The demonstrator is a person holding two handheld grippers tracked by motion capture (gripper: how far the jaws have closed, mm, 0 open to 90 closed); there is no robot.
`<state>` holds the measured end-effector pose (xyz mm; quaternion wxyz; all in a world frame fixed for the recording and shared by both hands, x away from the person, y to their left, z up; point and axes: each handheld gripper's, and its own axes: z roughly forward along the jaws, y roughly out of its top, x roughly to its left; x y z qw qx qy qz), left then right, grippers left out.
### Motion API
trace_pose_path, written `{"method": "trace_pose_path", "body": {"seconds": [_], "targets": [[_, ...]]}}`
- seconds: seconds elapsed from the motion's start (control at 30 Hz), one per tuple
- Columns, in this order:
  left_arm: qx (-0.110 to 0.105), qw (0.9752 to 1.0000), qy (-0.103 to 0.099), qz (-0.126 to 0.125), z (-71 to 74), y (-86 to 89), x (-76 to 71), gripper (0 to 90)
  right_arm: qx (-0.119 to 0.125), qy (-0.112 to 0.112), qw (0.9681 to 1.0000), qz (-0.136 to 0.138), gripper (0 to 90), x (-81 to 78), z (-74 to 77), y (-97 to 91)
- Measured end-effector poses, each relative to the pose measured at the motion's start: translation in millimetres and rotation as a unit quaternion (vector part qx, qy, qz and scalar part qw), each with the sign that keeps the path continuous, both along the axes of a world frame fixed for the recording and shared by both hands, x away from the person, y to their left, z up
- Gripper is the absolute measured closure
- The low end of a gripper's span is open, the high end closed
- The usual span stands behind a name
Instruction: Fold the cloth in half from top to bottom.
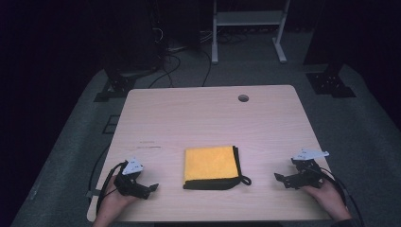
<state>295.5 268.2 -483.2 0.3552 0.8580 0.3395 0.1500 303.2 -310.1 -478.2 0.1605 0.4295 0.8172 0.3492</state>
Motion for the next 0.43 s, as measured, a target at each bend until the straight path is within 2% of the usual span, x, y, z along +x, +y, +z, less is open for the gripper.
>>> {"method": "trace_pose_path", "body": {"seconds": [0.13, 0.27, 0.43], "targets": [[-0.001, 1.0, -0.001, -0.002, -0.2, 0.4, 0.2, 0.0, -0.019, 0.002, 0.9998, -0.006, 0.5, 1.5, -7.0, 1.1], [-0.001, 1.0, -0.001, -0.002, -0.2, 0.4, 0.2, 0.0, -0.01, -0.011, 0.9999, -0.003, 0.5, 0.6, -9.9, 0.1], [-0.001, 1.0, -0.001, -0.002, -0.2, 0.3, 0.3, 0.0, -0.01, -0.011, 0.9999, -0.003, 0.4, 0.6, -10.0, 0.1]]}}
